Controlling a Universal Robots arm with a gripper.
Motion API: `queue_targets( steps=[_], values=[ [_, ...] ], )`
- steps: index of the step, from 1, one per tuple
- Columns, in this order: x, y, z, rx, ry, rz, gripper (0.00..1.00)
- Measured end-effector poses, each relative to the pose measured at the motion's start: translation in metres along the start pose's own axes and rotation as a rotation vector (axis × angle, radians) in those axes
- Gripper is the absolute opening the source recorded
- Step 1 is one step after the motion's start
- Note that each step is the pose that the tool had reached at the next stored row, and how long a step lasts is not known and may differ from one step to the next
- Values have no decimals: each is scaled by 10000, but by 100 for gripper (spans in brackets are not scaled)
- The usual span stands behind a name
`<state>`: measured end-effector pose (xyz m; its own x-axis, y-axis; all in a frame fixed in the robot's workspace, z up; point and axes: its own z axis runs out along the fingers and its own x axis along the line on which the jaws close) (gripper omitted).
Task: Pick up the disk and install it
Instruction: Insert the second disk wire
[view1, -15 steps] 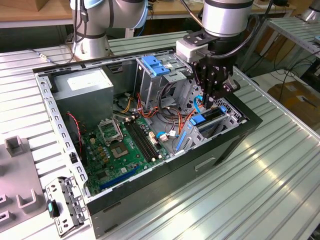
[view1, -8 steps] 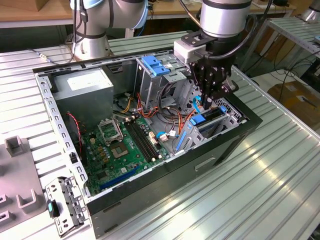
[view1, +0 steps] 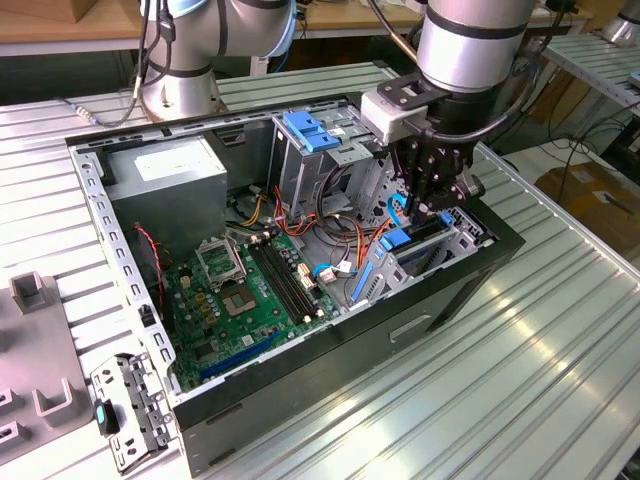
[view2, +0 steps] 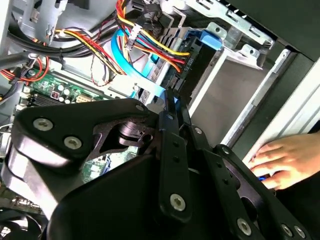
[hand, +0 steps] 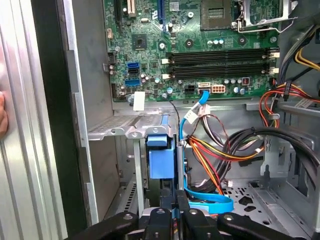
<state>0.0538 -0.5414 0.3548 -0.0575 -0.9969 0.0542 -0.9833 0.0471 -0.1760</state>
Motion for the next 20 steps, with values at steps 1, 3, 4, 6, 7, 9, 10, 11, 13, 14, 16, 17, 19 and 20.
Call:
queue_targets(
  steps=[1,3,4,6,7,9,10,11,13,14,16,17,19,20],
  values=[
    [12,0,2,-5,-110,19,16],
    [62,-2,9,-16,-340,60,16],
    [83,-2,13,-21,-423,75,16],
    [112,-13,22,-27,-532,94,16],
    [111,-17,25,-27,-536,68,16],
    [110,-29,35,-24,-556,-51,16],
    [110,-34,38,-23,-565,-96,16],
    [109,-39,41,-22,-571,-129,16],
    [108,-49,45,-20,-577,-159,16],
    [109,-50,46,-20,-578,-170,16],
    [108,-58,53,-20,-584,-198,16],
    [107,-66,58,-20,-585,-198,16],
    [106,-86,68,-20,-584,-197,16],
    [106,-87,73,-20,-584,-197,16]
  ],
)
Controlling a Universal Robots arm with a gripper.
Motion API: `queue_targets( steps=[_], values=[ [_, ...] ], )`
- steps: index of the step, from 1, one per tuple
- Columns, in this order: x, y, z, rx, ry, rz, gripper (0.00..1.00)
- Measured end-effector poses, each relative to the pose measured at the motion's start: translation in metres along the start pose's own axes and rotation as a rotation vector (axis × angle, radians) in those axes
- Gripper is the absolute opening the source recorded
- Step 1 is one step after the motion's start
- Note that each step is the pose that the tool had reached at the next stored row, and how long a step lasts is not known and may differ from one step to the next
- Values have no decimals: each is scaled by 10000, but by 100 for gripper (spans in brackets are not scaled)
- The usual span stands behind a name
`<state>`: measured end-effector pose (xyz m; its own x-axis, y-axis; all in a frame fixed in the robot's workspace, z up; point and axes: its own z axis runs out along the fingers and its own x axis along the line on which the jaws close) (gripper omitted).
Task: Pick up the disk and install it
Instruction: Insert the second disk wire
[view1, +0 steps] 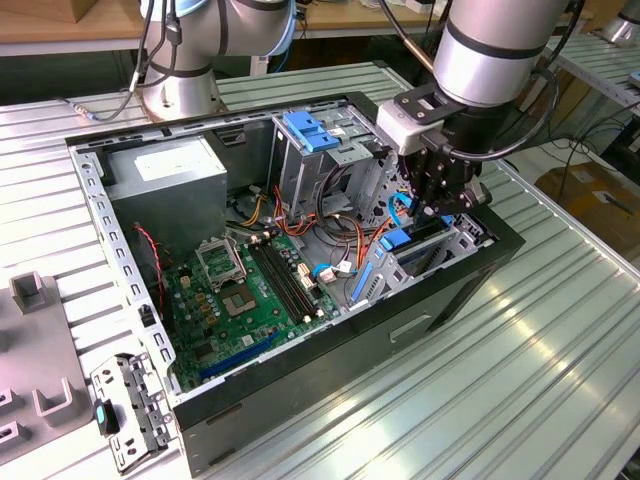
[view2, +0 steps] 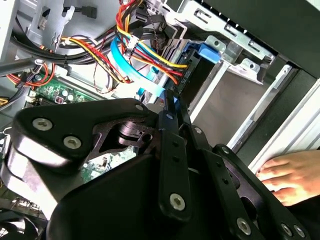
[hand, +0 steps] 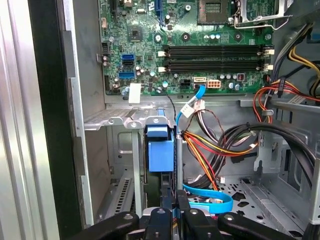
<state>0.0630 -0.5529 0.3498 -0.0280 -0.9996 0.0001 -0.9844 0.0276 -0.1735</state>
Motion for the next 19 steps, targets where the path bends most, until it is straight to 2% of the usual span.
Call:
queue_targets(
  steps=[7,9,10,19],
  values=[
    [21,7,47,-1,-9,1,16],
    [22,8,51,-1,-35,5,16],
    [21,8,54,-1,-66,11,16],
    [25,7,49,-5,-173,29,16]
  ],
)
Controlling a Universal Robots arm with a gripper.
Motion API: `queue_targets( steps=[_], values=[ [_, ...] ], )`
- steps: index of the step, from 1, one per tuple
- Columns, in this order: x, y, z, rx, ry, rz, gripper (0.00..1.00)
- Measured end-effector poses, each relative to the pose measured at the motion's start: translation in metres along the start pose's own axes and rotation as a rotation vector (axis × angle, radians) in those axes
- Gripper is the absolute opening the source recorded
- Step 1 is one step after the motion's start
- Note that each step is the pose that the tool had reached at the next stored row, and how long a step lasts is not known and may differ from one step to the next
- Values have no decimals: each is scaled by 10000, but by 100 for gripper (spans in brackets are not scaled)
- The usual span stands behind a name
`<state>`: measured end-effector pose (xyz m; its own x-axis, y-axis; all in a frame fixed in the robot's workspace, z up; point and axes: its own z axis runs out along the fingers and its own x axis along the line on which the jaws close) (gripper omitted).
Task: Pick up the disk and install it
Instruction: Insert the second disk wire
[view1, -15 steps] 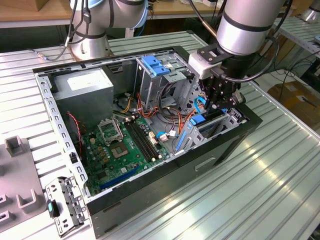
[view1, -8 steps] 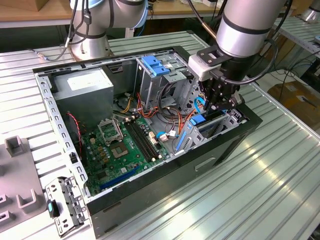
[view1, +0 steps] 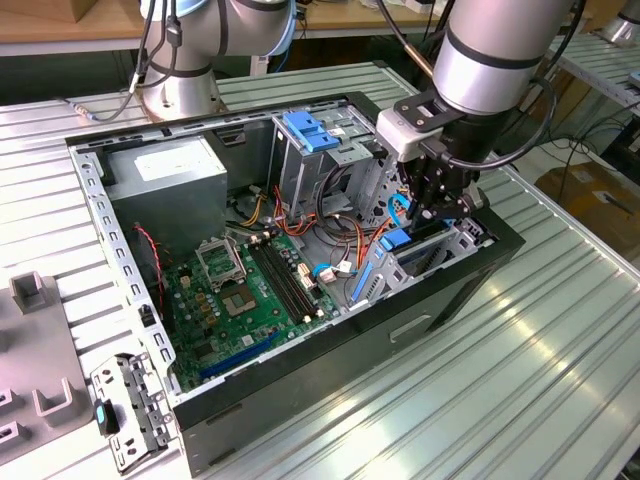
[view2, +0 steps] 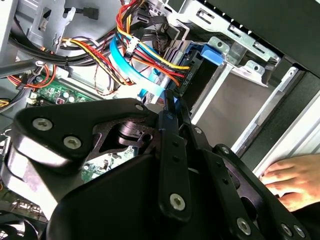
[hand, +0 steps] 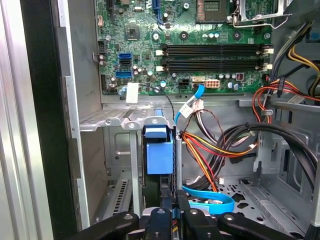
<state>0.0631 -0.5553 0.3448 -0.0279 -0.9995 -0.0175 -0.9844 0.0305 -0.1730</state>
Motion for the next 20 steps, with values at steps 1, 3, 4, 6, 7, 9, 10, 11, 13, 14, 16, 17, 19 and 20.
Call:
queue_targets(
  steps=[1,3,4,6,7,9,10,11,13,14,16,17,19,20],
  values=[
    [1,0,0,1,-1,0,16],
    [5,0,0,0,-1,0,16],
    [7,0,0,0,-1,0,16],
    [12,-1,0,0,0,0,16],
    [13,-2,1,0,-2,0,16],
    [15,-2,5,0,0,0,16],
    [15,-2,7,0,0,0,16],
    [16,-2,11,0,-1,0,16],
    [18,0,21,0,-2,0,16],
    [19,1,27,0,-1,0,16],
    [22,4,49,0,3,-1,16],
    [22,5,51,0,6,-1,16],
    [22,5,54,0,4,0,16],
    [22,6,56,0,0,0,16]
  ],
)
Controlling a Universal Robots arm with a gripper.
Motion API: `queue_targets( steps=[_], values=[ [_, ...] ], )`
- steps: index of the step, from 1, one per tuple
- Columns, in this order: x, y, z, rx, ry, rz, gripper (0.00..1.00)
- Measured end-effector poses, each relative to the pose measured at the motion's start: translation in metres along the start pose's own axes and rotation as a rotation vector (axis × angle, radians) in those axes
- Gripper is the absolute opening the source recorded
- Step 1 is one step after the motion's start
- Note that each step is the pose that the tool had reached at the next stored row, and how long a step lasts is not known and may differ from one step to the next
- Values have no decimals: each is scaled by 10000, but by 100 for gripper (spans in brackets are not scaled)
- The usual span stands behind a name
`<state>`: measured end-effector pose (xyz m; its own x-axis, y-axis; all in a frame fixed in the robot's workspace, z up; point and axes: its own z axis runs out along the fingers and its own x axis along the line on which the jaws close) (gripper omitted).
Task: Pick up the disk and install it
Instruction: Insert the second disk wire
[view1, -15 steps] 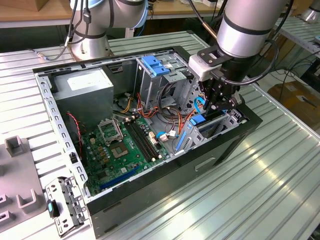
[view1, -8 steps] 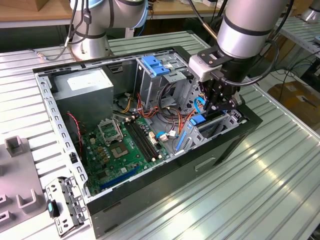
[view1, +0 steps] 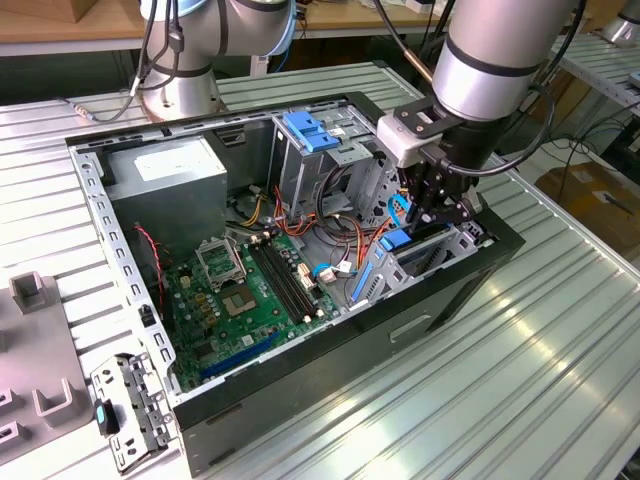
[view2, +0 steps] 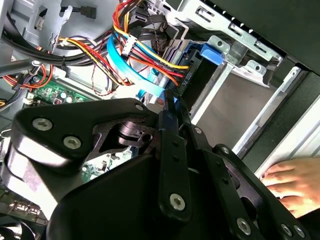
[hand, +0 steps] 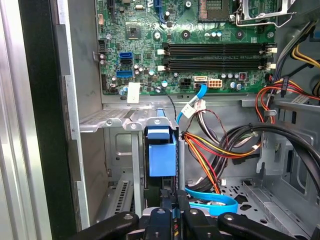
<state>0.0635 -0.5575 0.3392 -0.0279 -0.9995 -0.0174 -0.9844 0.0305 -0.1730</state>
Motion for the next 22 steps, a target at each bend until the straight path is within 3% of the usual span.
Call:
queue_targets(
  steps=[7,8,12,13,16,21,22],
  values=[
    [1,0,4,1,-8,0,17],
    [1,-2,-7,0,-4,0,24],
    [-1,-19,-109,0,0,0,24],
    [-6,-28,-157,0,35,-6,24],
    [-9,-43,-242,1,41,-7,24],
    [-9,-46,-261,1,42,-8,22],
    [-9,-46,-262,1,44,-8,15]
  ],
)
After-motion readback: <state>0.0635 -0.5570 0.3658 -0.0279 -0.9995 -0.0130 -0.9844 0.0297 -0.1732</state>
